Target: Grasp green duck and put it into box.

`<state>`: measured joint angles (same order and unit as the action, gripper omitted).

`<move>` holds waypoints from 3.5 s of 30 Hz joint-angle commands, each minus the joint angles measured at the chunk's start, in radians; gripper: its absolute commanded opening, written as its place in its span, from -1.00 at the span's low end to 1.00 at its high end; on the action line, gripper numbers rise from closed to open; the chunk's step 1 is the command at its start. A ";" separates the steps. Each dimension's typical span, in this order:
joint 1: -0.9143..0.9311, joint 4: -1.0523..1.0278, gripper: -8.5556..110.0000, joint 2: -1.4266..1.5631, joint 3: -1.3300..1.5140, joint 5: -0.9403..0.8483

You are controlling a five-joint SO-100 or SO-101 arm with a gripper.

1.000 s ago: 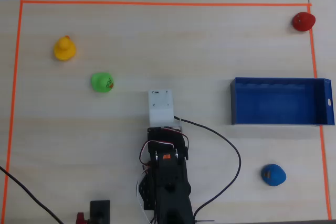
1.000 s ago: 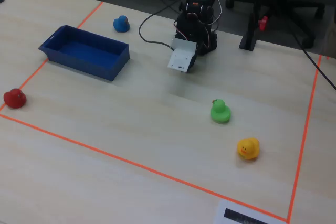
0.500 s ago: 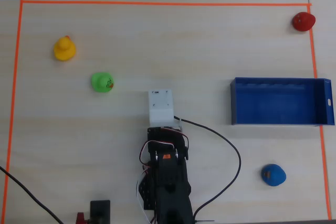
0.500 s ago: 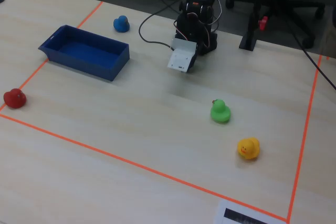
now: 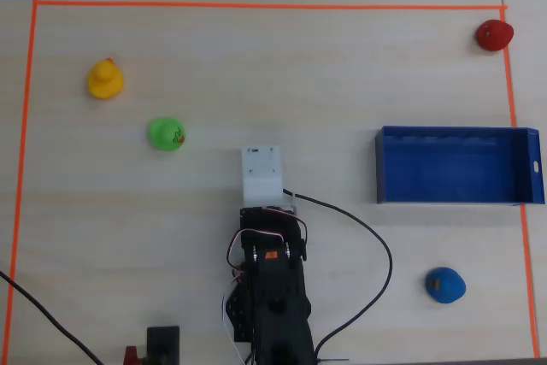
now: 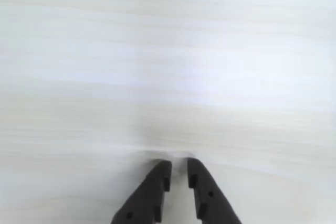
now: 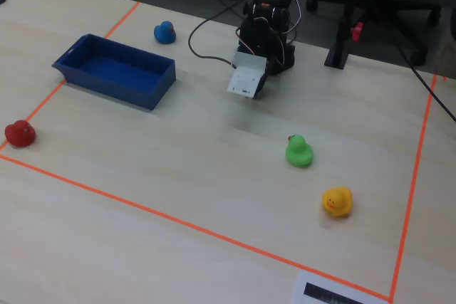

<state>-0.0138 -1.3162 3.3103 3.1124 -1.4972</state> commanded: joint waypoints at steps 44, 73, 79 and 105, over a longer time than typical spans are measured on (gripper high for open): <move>-0.337 0.917 -0.22 -1.287 -0.850 0.281; -0.382 1.108 -0.22 -1.617 -0.808 0.325; -0.365 1.118 -0.22 -1.628 -0.773 0.331; -0.353 1.129 -0.85 -1.644 -0.787 0.337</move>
<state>-0.3896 -0.1994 1.6659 2.3470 -1.1582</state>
